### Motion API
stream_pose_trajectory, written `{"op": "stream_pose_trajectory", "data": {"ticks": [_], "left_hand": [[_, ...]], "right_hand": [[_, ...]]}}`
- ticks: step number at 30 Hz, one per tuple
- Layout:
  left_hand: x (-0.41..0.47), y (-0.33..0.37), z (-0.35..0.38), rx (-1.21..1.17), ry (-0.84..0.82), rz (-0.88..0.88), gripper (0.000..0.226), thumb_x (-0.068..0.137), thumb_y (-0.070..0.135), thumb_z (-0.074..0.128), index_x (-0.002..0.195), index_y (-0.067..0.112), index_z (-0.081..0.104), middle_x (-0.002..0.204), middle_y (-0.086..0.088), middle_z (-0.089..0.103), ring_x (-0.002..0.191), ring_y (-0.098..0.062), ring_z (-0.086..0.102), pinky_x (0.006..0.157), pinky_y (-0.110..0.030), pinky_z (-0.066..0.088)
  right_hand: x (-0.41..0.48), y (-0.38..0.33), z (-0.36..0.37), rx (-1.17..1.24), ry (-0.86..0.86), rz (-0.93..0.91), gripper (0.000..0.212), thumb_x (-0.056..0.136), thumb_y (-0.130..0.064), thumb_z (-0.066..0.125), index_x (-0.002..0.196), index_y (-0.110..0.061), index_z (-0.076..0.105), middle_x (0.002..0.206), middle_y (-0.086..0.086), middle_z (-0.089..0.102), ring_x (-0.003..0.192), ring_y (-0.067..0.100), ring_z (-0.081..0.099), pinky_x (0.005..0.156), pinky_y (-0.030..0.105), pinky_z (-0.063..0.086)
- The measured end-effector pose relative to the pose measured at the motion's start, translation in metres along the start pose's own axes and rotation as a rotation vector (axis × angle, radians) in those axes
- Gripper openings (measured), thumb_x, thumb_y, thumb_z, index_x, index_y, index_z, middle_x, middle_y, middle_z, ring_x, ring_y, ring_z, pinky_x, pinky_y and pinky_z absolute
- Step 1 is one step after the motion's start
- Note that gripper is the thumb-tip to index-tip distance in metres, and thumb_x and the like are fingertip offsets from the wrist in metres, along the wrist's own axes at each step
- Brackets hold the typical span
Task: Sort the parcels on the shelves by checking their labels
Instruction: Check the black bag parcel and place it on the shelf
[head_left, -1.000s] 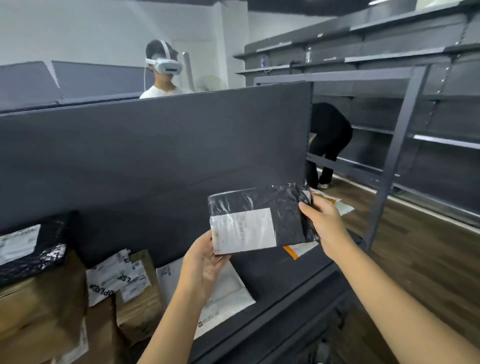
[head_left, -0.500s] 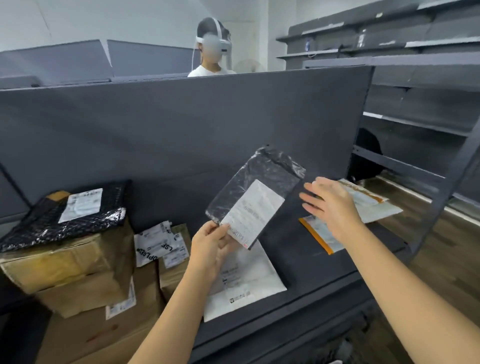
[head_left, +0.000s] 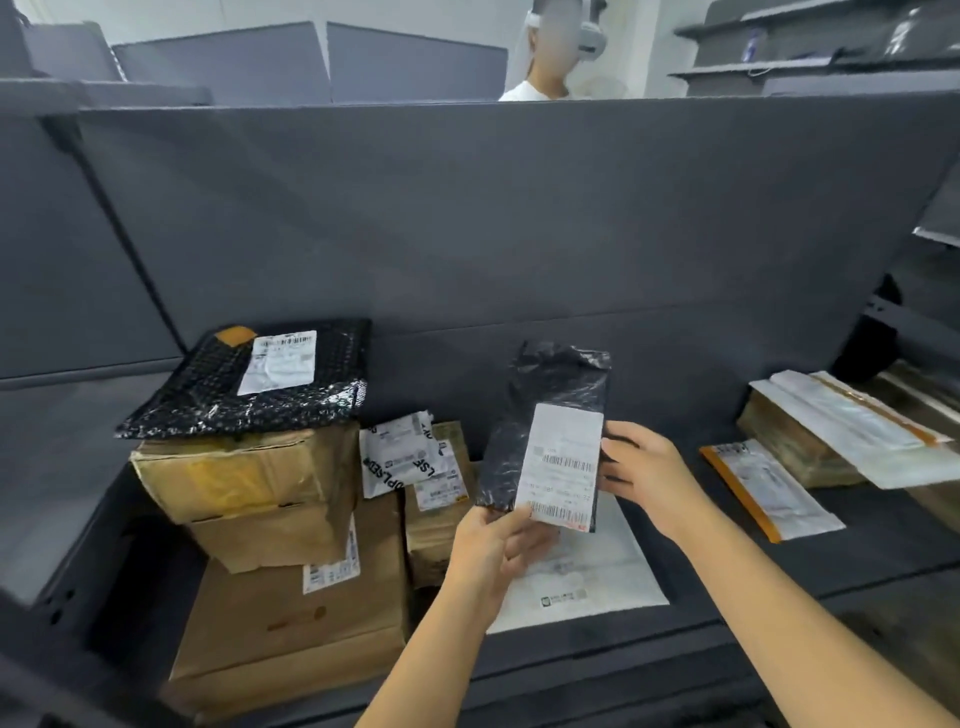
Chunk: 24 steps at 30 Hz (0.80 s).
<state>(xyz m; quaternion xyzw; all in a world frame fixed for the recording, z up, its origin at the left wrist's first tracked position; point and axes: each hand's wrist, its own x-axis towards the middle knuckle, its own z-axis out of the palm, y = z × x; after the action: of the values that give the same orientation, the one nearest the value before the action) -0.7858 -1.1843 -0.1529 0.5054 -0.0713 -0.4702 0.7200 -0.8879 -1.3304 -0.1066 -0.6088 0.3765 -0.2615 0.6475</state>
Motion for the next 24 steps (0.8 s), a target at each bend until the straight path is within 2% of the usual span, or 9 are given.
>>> {"op": "stream_pose_trajectory", "data": {"ticks": [5, 7, 11, 13, 16, 18, 21, 22, 24], "left_hand": [[0.018, -0.032, -0.013, -0.022, 0.132, -0.045, 0.019, 0.089, 0.006, 0.062, 0.107, 0.007, 0.056, 0.095, -0.013, 0.075, 0.081, -0.026, 0.073, 0.075, -0.034, 0.058], [0.030, -0.044, -0.012, -0.099, 0.185, -0.076, 0.020, 0.088, 0.002, 0.063, 0.106, 0.003, 0.055, 0.093, -0.016, 0.073, 0.078, -0.027, 0.072, 0.070, -0.031, 0.060], [0.059, -0.060, -0.009, -0.196, 0.240, -0.171, 0.016, 0.088, -0.007, 0.058, 0.102, 0.000, 0.056, 0.076, -0.012, 0.073, 0.066, -0.023, 0.071, 0.065, -0.028, 0.059], [0.074, -0.067, -0.010, -0.207, 0.272, -0.239, 0.021, 0.092, -0.003, 0.054, 0.113, -0.001, 0.051, 0.085, -0.014, 0.071, 0.075, -0.025, 0.071, 0.072, -0.030, 0.058], [0.096, -0.076, -0.012, -0.175, 0.315, -0.330, 0.014, 0.097, 0.003, 0.049, 0.111, 0.003, 0.047, 0.117, -0.026, 0.061, 0.111, -0.036, 0.061, 0.082, -0.035, 0.053], [0.111, -0.081, -0.017, -0.119, 0.322, -0.374, 0.013, 0.097, 0.006, 0.049, 0.110, 0.002, 0.051, 0.126, -0.027, 0.057, 0.104, -0.031, 0.065, 0.072, -0.030, 0.054], [0.132, -0.087, -0.025, -0.147, 0.340, -0.440, 0.027, 0.102, 0.013, 0.038, 0.123, 0.000, 0.050, 0.124, -0.020, 0.060, 0.071, -0.018, 0.070, 0.062, -0.025, 0.055], [0.138, -0.088, -0.026, -0.150, 0.350, -0.460, 0.032, 0.103, 0.016, 0.035, 0.129, 0.001, 0.047, 0.121, -0.018, 0.060, 0.071, -0.018, 0.069, 0.066, -0.026, 0.055], [0.145, -0.088, -0.026, -0.156, 0.337, -0.498, 0.040, 0.104, 0.021, 0.030, 0.138, 0.000, 0.038, 0.127, -0.020, 0.057, 0.086, -0.028, 0.067, 0.083, -0.033, 0.051]], "right_hand": [[0.025, 0.037, 0.020, 0.025, 0.055, 0.149, 0.022, 0.093, -0.001, 0.050, 0.102, -0.017, 0.064, 0.091, 0.007, 0.070, 0.079, 0.023, 0.065, 0.065, 0.031, 0.052], [0.035, 0.053, 0.026, 0.010, 0.034, 0.203, 0.029, 0.094, 0.001, 0.046, 0.097, -0.021, 0.064, 0.084, 0.002, 0.069, 0.076, 0.020, 0.064, 0.062, 0.030, 0.050], [0.061, 0.082, 0.026, -0.047, 0.066, 0.257, 0.038, 0.094, 0.001, 0.043, 0.092, -0.031, 0.064, 0.090, 0.000, 0.069, 0.080, 0.016, 0.065, 0.056, 0.026, 0.048], [0.075, 0.098, 0.026, -0.081, 0.068, 0.287, 0.041, 0.094, 0.003, 0.043, 0.088, -0.032, 0.063, 0.091, -0.003, 0.068, 0.082, 0.014, 0.065, 0.057, 0.025, 0.048], [0.094, 0.119, 0.028, -0.112, 0.085, 0.316, 0.039, 0.091, 0.009, 0.042, 0.095, -0.023, 0.065, 0.092, -0.001, 0.068, 0.082, 0.016, 0.065, 0.061, 0.026, 0.049], [0.105, 0.130, 0.030, -0.134, 0.092, 0.321, 0.042, 0.089, 0.013, 0.041, 0.096, -0.019, 0.067, 0.089, 0.003, 0.070, 0.079, 0.018, 0.066, 0.061, 0.028, 0.050], [0.122, 0.142, 0.038, -0.185, 0.075, 0.342, 0.053, 0.083, 0.014, 0.038, 0.085, -0.027, 0.071, 0.090, 0.002, 0.075, 0.085, 0.022, 0.070, 0.063, 0.030, 0.052], [0.127, 0.145, 0.040, -0.198, 0.073, 0.352, 0.055, 0.081, 0.014, 0.037, 0.083, -0.028, 0.072, 0.089, -0.001, 0.075, 0.086, 0.022, 0.070, 0.064, 0.030, 0.052], [0.138, 0.151, 0.045, -0.206, 0.079, 0.370, 0.055, 0.081, 0.013, 0.037, 0.083, -0.028, 0.073, 0.084, -0.007, 0.074, 0.085, 0.019, 0.070, 0.068, 0.034, 0.056]]}}
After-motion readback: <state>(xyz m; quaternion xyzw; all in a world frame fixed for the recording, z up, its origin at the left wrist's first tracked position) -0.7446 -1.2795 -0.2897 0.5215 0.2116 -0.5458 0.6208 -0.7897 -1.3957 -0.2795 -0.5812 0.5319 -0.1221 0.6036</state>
